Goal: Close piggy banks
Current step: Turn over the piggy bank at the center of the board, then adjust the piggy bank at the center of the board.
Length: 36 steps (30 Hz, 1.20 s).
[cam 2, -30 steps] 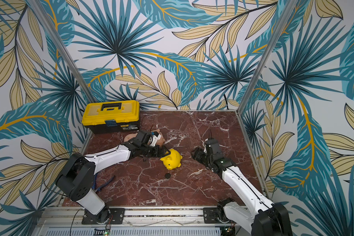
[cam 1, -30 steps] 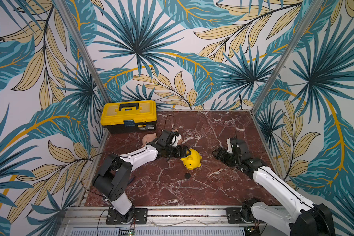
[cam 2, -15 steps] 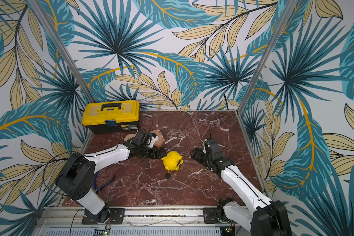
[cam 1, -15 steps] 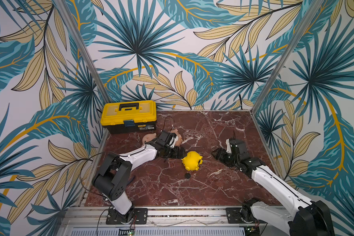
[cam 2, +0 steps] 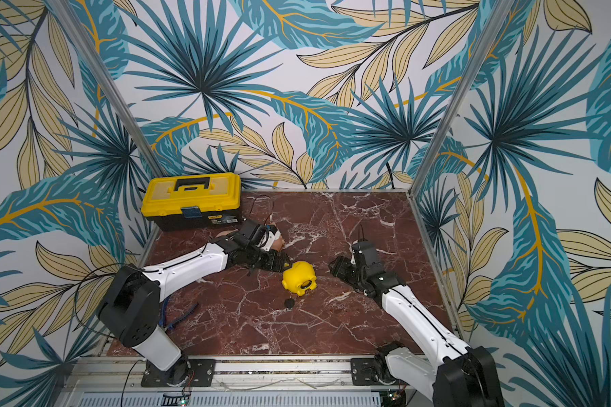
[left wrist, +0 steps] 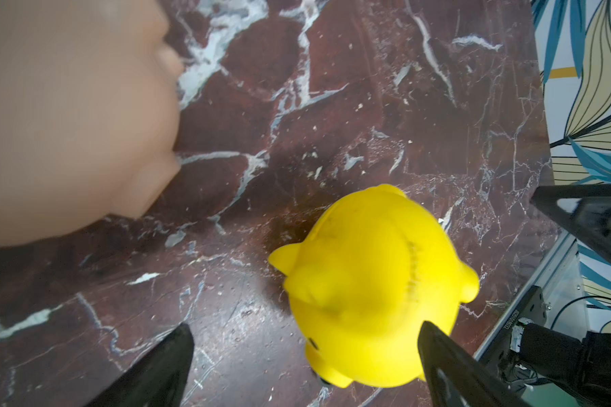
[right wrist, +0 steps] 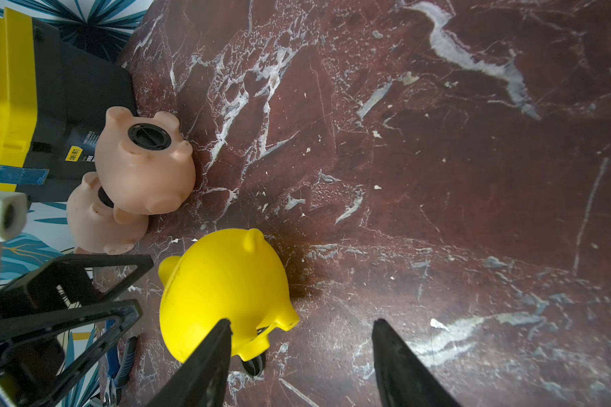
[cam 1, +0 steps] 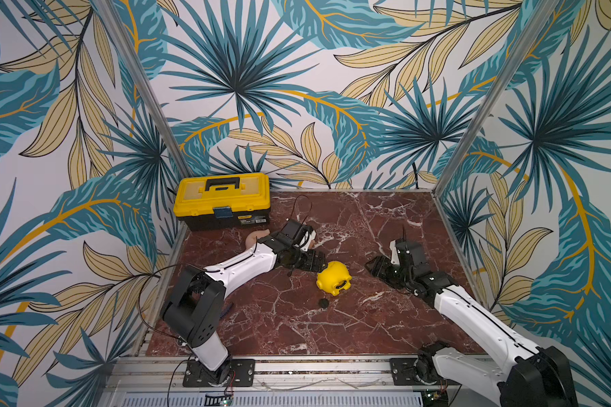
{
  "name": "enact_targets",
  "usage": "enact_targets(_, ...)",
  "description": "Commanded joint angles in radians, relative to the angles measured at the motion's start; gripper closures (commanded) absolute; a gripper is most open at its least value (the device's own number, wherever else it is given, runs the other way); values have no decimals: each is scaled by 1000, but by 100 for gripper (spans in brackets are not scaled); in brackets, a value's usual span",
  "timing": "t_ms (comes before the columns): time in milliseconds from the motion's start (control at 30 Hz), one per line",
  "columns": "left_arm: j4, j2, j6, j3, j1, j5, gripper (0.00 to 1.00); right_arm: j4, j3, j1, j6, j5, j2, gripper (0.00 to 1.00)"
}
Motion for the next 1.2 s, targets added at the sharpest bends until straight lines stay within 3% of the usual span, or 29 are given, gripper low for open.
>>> enact_targets(0, -83, -8, 69, 92, -35, -47, 0, -57, 13, 8, -11, 26, -45, 36)
enact_targets(433, -198, 168, 137, 275, -127, -110, 0, -151, -29, 18, 13, 34, -165, 39)
enact_targets(700, -255, 227, 192, 326, -147, -127, 0, -135, -59, 24, 13, 39, -156, 39)
enact_targets(1033, -310, 174, 212, 326, -152, -138, 1, -125, -50, 27, 5, 31, -141, 38)
enact_targets(1167, -350, 118, 234, 321, -162, -193, 1, -127, -48, 27, 0, 27, -142, 38)
